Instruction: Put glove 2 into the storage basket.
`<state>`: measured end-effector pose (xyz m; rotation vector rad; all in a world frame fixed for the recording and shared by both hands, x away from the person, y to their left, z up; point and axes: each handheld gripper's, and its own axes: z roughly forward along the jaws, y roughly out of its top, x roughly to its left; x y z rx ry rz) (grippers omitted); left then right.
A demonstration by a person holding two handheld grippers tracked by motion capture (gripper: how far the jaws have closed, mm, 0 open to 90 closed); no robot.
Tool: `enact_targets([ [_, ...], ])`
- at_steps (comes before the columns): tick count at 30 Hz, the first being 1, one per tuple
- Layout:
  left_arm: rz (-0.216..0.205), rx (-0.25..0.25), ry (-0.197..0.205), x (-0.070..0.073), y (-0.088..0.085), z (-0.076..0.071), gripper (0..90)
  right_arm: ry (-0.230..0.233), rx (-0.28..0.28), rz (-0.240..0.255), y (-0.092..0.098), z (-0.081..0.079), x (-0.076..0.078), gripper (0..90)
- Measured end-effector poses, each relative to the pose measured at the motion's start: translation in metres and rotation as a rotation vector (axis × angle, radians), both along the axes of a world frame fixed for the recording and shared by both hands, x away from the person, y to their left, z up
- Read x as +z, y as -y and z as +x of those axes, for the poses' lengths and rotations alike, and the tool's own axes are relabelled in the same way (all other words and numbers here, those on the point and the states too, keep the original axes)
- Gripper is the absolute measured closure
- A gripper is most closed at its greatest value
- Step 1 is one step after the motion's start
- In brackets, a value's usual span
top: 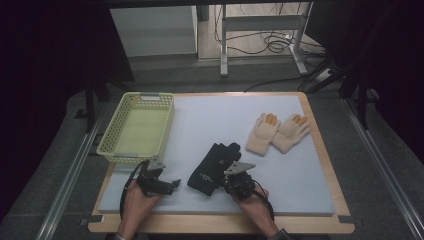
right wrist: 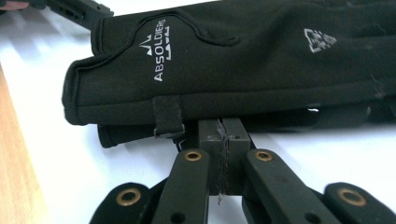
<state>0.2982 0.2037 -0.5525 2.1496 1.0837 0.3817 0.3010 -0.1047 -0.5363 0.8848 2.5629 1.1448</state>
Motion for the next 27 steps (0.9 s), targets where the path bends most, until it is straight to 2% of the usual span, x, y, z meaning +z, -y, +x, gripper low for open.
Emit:
enact_targets([
  [6,0.0,0.008,-0.001,0.0,0.001,0.0,3.7,0.023,0.014,-0.01,-0.013,0.007,-0.001,87.9],
  [16,-0.002,0.008,-0.002,0.0,0.001,0.0,3.6,0.017,0.012,0.003,-0.025,0.014,-0.002,87.4],
  [19,-0.002,0.008,-0.001,0.0,0.001,0.0,3.6,0.019,0.021,-0.007,-0.029,0.015,-0.001,86.3],
  [22,-0.003,0.008,-0.001,0.0,0.001,0.0,3.6,-0.001,0.028,-0.001,-0.024,0.013,0.001,83.9],
  [27,-0.004,0.008,-0.001,0.0,0.001,0.0,3.6,0.0,0.007,0.013,-0.005,0.009,0.006,79.0],
])
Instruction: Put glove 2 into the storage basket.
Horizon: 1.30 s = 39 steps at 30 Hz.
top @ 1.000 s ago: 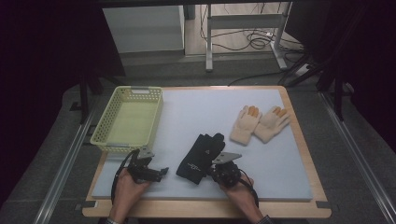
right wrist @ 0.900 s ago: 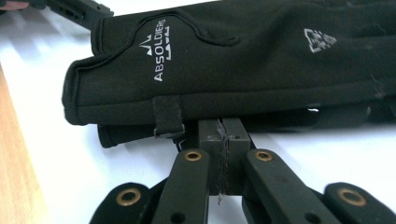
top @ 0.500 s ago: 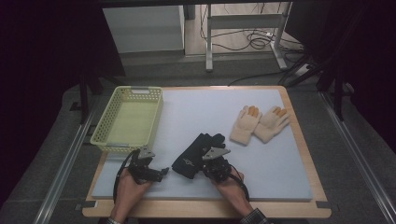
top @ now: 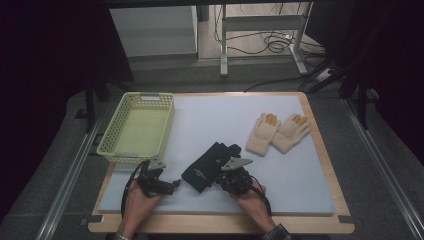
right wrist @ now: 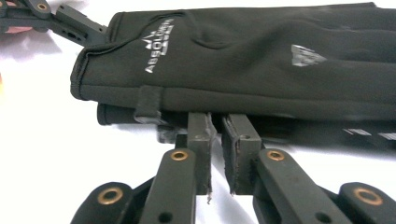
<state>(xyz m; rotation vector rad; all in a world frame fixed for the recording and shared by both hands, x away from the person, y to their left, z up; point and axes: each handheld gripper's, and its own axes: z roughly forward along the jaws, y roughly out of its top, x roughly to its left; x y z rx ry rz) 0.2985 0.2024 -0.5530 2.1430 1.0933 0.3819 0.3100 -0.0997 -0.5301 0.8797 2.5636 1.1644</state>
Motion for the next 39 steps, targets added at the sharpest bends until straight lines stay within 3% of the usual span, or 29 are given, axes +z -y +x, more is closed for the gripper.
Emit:
enact_targets([
  [8,-0.001,-0.001,0.001,0.0,0.0,0.0,3.5,0.027,-0.084,0.002,0.042,0.002,0.006,69.1],
  [15,-0.001,0.0,0.001,0.0,0.0,0.0,3.5,0.056,-0.181,0.0,0.082,0.007,0.009,54.3],
  [24,-0.001,0.0,0.001,0.0,0.0,0.0,3.5,0.081,-0.268,-0.063,0.119,0.017,0.007,30.4],
  [28,-0.003,-0.003,-0.001,0.0,0.0,0.0,3.4,0.072,-0.298,-0.096,0.131,0.02,0.001,23.9],
  [30,-0.003,-0.003,-0.002,0.0,0.0,0.0,2.9,0.068,-0.296,-0.076,0.134,0.021,-0.002,22.9],
  [39,-0.006,-0.006,-0.003,0.0,0.0,0.0,3.0,0.077,-0.291,-0.09,0.132,0.021,-0.003,20.4],
])
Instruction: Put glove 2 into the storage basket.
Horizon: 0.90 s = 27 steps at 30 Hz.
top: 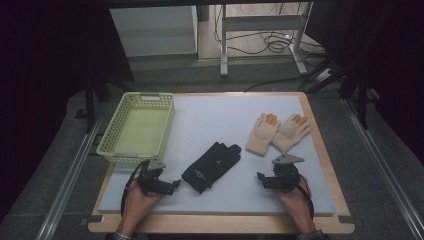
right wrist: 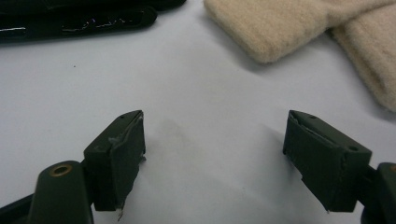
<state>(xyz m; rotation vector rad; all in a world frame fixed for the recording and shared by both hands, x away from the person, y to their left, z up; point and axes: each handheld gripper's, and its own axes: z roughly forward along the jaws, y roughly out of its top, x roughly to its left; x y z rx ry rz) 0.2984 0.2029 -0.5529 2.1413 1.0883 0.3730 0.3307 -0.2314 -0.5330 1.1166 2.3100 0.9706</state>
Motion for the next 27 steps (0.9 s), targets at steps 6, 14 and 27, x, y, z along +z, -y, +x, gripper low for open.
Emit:
enact_targets([
  [6,-0.014,-0.002,-0.01,0.002,-0.001,-0.002,3.3,0.003,0.0,-0.001,0.0,0.0,0.0,20.4],
  [14,-0.062,-0.054,-0.021,0.016,0.004,-0.006,0.8,0.005,0.0,-0.002,0.0,0.0,0.0,20.3],
  [27,-0.055,-0.154,-0.005,0.04,0.036,0.004,0.0,0.007,-0.002,-0.004,0.0,-0.001,0.0,20.1],
])
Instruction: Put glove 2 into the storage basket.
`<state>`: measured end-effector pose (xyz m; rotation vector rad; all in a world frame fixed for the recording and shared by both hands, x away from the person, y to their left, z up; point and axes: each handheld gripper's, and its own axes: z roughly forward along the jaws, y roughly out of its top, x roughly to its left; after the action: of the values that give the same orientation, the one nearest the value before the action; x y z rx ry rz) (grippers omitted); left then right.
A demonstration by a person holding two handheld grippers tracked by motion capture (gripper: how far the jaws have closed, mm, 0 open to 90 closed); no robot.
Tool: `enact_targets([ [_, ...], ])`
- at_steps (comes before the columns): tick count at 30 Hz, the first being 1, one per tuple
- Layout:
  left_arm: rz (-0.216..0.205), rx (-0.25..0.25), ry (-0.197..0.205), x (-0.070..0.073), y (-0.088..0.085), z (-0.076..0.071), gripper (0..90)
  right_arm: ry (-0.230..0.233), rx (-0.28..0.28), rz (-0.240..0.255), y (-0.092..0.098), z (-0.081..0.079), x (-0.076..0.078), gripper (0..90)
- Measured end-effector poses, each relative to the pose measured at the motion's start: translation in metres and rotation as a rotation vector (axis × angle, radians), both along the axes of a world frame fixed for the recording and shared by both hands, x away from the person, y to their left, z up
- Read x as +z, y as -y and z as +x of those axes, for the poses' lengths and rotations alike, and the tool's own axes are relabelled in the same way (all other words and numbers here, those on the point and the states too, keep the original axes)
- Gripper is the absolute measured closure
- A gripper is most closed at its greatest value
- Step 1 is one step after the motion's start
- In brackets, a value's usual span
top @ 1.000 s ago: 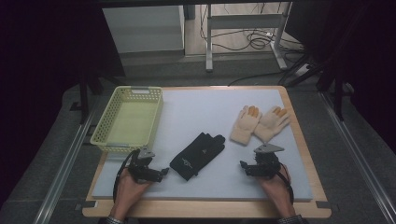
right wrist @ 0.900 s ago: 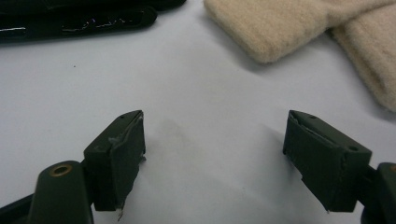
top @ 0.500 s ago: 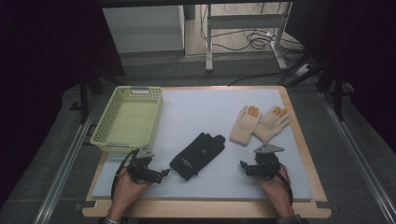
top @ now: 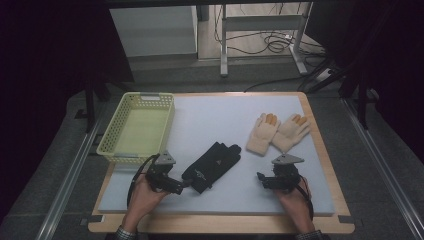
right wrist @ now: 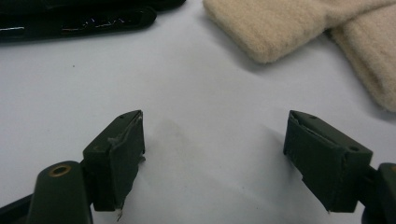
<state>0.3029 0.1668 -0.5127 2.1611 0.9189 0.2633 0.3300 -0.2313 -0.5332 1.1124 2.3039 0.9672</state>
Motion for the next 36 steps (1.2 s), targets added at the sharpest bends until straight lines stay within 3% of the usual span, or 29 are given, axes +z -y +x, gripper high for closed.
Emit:
enact_targets([
  [10,0.021,-0.049,-0.014,0.006,0.044,0.028,0.0,0.001,0.0,0.0,0.0,0.0,0.0,20.0],
  [22,0.062,-0.042,-0.084,-0.011,0.074,0.055,0.0,0.0,-0.001,0.0,0.0,0.0,0.0,20.0],
  [25,0.06,-0.07,-0.1,-0.014,0.079,0.055,0.0,0.0,-0.001,0.0,0.0,0.0,0.0,20.0],
  [29,0.104,-0.079,-0.095,-0.016,0.087,0.052,0.0,0.0,-0.001,0.001,0.0,0.0,0.0,20.0],
  [34,0.206,-0.08,-0.051,-0.02,0.097,0.046,0.0,0.001,0.0,0.0,0.0,0.0,0.0,20.0],
  [36,0.216,-0.073,-0.051,-0.019,0.097,0.049,0.0,0.0,0.0,0.0,0.0,0.0,0.0,20.0],
])
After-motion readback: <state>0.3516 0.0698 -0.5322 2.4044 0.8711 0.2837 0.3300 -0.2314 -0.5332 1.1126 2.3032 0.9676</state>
